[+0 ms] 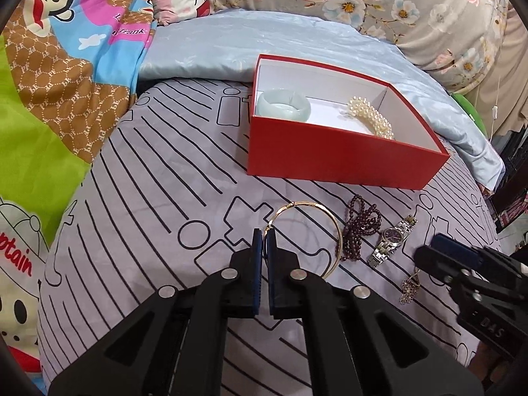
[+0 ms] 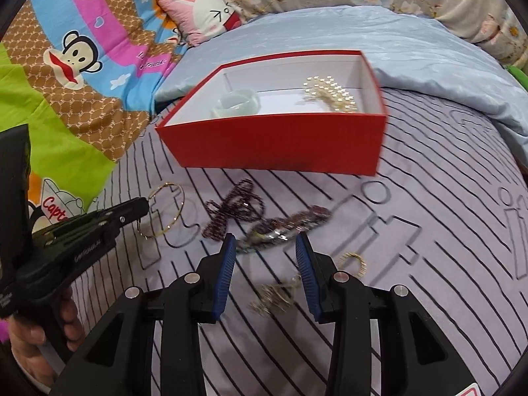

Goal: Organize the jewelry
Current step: 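Grasp the gold bangle with the left tool while the right tool grasps the dark bead necklace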

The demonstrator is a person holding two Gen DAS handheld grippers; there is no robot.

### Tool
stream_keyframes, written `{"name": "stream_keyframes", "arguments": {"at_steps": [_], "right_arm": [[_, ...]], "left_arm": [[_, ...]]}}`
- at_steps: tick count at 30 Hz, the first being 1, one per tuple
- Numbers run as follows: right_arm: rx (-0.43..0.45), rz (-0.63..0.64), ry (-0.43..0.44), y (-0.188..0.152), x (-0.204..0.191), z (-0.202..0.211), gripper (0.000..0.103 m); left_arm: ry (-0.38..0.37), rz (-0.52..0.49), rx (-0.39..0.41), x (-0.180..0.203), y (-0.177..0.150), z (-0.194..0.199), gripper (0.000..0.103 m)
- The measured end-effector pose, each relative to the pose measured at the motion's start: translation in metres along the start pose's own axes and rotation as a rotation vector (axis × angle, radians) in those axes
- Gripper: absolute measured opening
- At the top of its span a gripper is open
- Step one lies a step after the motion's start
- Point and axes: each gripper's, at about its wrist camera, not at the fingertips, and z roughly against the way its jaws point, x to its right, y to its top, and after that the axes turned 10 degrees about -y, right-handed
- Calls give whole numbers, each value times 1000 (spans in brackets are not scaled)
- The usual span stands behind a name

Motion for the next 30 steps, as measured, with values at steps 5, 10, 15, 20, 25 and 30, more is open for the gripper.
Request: {"name": "stream_keyframes", "arguments": {"at_steps": [5,10,15,20,25,30], "right_arm": [[-15,25,36,8,-21,-15,38],[-30,28,51,14,-32,-28,38],[-34,18,38,22,-32,-39,38],[-35,8,22,29,-32,-48,34],[-33,20,6,34,-35,-54,25],[-32,27,17,34,-34,-53,9]], "left_arm": [[0,8,6,-6,0,6,2],[0,13,11,-10,0,11,2],[3,12,13,-15,1,14,2],[5,17,13,-18,2,13,2],[6,21,8,-21,3,9,2],[3,24,2,-23,4,6,2]]}}
